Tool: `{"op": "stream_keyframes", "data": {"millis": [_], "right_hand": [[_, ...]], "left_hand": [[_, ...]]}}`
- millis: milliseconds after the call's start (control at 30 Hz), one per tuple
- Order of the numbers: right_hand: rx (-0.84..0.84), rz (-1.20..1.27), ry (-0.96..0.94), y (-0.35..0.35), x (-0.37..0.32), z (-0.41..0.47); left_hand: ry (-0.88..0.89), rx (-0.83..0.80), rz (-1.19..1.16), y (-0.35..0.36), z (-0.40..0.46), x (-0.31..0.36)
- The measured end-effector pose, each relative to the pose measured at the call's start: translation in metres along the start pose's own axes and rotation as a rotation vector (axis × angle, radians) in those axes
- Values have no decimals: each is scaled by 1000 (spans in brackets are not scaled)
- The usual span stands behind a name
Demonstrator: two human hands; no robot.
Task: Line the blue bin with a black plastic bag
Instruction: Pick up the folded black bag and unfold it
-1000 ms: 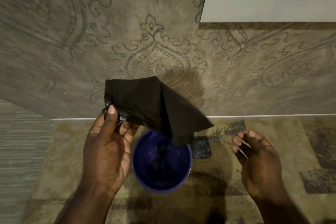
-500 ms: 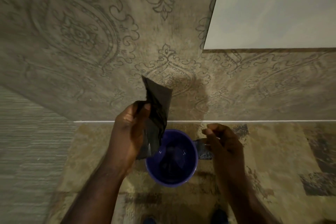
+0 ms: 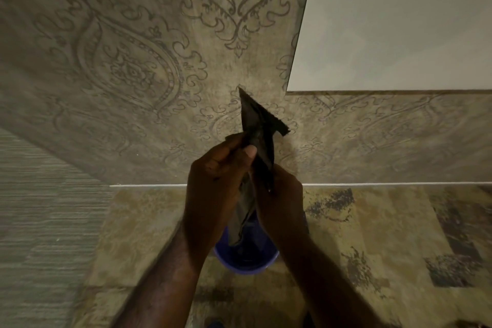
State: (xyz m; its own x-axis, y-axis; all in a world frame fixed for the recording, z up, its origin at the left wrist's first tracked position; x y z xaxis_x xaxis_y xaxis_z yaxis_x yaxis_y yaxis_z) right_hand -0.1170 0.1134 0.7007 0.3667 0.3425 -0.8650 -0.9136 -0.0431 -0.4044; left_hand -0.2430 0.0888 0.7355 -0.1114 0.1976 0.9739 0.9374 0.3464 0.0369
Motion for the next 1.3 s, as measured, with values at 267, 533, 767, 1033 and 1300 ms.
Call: {"op": "stream_keyframes", "data": {"millis": [267,533,767,1033,1300], "right_hand": [[-253,419,122,4,10,19],[-268,513,200,-27,20,45],[-162,311,125,-36,33,47],[-572,292,218,19,62,-7],[-713,91,266,36,58,-26]], "left_hand": [[-148,47,27,-24,18,-40],[-254,-217,-70,-23,36,-57],[-186,-72,-72,-28,34,-45],[-225,-49,-355,-28,40,-10],[-236,103,-630,-59,59,20]]}}
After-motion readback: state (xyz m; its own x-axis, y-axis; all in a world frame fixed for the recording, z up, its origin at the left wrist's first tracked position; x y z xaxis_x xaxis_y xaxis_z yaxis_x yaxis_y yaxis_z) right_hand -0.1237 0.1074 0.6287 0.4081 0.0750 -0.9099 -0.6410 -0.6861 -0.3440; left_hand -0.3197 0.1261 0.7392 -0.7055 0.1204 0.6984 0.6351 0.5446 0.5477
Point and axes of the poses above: each hand's wrist, its own z-axis towards the middle knuckle, its own y-axis out of the palm, x = y × z, the point moved 9 cm from there along z, towards the middle knuckle, and after that the axes turned 14 degrees about -y, right-handed, at the moved point
